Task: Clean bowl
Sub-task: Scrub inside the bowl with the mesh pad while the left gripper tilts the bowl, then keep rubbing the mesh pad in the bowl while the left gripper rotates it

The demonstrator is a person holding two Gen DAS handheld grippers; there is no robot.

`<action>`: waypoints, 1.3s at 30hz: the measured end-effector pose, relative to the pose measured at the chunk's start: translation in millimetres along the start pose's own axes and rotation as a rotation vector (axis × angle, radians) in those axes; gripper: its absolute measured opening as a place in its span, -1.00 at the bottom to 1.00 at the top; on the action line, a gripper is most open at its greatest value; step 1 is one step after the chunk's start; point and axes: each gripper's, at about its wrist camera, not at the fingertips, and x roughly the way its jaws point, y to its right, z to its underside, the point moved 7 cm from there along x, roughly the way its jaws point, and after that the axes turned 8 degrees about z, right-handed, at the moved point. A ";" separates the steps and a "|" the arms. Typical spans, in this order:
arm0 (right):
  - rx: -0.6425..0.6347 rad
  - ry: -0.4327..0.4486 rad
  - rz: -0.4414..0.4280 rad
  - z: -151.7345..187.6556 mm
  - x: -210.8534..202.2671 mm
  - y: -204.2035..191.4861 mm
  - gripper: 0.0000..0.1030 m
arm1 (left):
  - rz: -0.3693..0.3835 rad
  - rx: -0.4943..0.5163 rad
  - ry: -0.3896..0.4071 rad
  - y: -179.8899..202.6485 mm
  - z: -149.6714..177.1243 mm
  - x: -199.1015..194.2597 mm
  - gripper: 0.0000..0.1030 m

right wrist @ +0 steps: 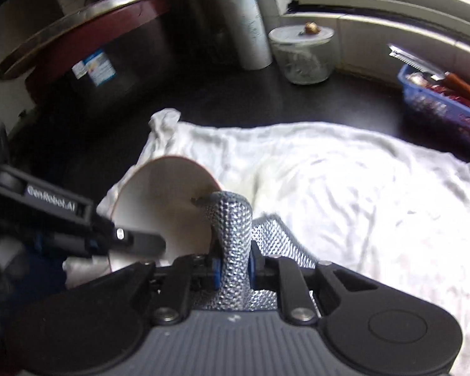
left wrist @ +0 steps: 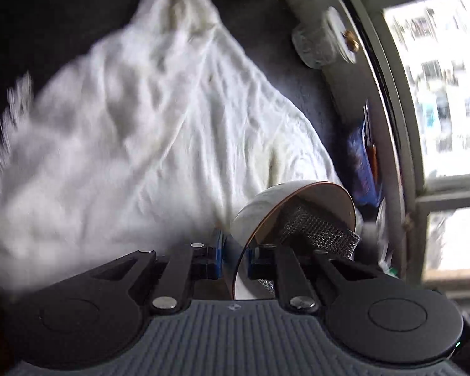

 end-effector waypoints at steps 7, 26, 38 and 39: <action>-0.339 0.043 0.119 -2.1 -3.2 -14.2 -0.69 | -0.112 0.233 -0.074 19.2 14.3 15.6 -0.78; -0.256 -0.012 0.041 2.1 -3.1 -8.0 -0.72 | -0.232 0.652 0.010 58.9 10.2 -6.0 -0.80; 0.132 -0.040 -0.025 -2.7 -10.0 16.5 -0.68 | 0.018 -0.043 0.059 -0.3 10.4 -3.5 -0.75; 0.094 -0.035 -0.011 -4.1 -10.6 16.6 -0.68 | 0.010 -0.022 0.053 1.9 11.8 -1.6 -0.75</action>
